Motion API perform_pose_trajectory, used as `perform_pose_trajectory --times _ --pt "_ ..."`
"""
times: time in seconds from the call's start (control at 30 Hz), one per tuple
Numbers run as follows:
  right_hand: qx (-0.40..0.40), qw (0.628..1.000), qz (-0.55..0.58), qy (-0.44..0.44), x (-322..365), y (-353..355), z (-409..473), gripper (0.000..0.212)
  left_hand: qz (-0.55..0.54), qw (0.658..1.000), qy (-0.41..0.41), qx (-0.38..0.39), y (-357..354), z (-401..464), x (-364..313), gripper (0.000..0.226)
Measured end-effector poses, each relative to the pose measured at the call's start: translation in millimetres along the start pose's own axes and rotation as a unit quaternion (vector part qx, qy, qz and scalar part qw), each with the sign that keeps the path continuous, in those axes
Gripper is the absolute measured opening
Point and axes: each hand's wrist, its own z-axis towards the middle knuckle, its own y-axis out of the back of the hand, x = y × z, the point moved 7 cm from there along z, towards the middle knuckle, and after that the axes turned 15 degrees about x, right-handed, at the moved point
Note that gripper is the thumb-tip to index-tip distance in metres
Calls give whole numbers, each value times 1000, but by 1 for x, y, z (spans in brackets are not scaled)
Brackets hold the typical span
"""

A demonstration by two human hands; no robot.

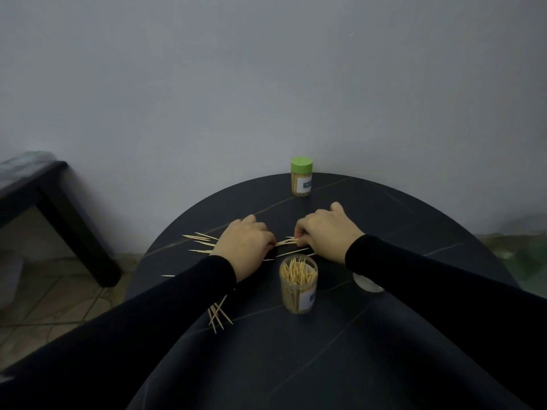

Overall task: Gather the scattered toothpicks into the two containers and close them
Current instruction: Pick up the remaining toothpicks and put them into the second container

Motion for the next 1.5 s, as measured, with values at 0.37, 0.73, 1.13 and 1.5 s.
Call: perform_pose_trajectory --times 0.37,0.73,1.13,1.5 --pt "-65 997 33 -29 -3 9 -22 21 -30 997 74 -18 1 -3 -1 20" --pt "-144 928 344 -24 -14 19 -62 13 -393 909 110 -88 35 -31 10 3" --pt "-176 880 433 85 8 30 -104 8 -643 763 -19 -52 28 -56 -22 6" --pt "-73 913 394 80 13 9 -104 14 -500 864 -57 -11 25 -64 -26 10"
